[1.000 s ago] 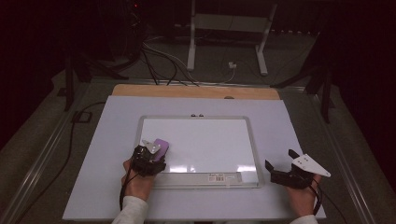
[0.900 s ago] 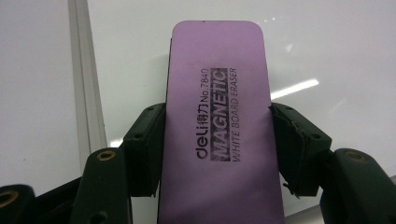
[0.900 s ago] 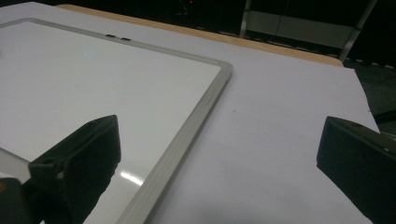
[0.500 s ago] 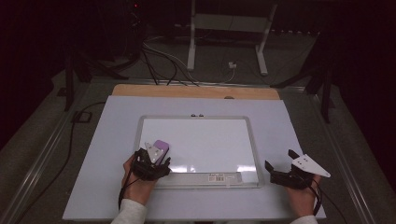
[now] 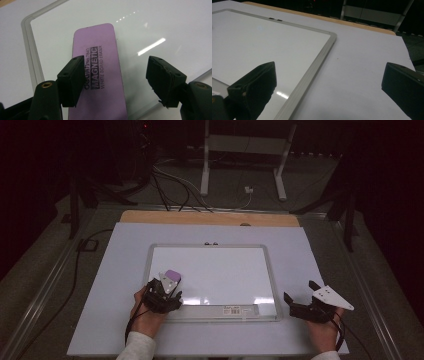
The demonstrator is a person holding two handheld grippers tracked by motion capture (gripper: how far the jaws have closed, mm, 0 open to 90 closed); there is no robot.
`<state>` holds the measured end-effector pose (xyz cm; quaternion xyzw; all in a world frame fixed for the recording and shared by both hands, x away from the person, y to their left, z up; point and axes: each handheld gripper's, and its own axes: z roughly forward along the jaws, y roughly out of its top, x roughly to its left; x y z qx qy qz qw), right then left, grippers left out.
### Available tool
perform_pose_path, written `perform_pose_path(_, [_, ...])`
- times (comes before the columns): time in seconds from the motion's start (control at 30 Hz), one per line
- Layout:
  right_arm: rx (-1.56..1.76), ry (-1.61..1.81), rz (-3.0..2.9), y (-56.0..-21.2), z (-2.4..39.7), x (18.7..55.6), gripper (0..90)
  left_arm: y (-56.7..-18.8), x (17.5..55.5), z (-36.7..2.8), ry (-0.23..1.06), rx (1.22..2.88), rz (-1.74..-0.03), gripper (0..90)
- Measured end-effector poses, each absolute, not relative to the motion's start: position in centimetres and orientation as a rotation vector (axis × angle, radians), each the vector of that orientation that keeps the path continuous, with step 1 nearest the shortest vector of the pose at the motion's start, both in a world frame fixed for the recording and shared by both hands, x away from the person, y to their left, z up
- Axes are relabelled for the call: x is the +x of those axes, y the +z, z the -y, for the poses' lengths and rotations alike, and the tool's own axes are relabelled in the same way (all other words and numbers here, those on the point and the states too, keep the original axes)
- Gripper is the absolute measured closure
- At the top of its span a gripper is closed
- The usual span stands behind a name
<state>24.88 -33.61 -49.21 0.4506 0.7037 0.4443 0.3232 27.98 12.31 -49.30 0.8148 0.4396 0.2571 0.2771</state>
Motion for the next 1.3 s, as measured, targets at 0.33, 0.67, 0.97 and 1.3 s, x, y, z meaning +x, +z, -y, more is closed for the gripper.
perform_pose_path(0.33, [1.183,1.168,-1.846,-49.2,33.6,24.9,0.1,-49.3,28.7,-12.9,0.664,2.171,-1.198,31.0])
perform_pose_path(0.67, [1.182,1.168,-1.846,-49.2,33.6,24.8,0.1,-49.4,29.0,-13.2,0.687,2.176,-1.181,27.7])
perform_pose_path(0.97, [1.182,1.166,-1.848,-49.2,33.6,24.9,0.1,-49.8,29.5,-13.1,0.778,2.243,-1.152,24.6])
perform_pose_path(1.3, [1.184,1.165,-1.849,-49.3,33.6,24.9,0.1,-49.5,29.8,-14.3,0.816,2.220,-1.194,44.6])
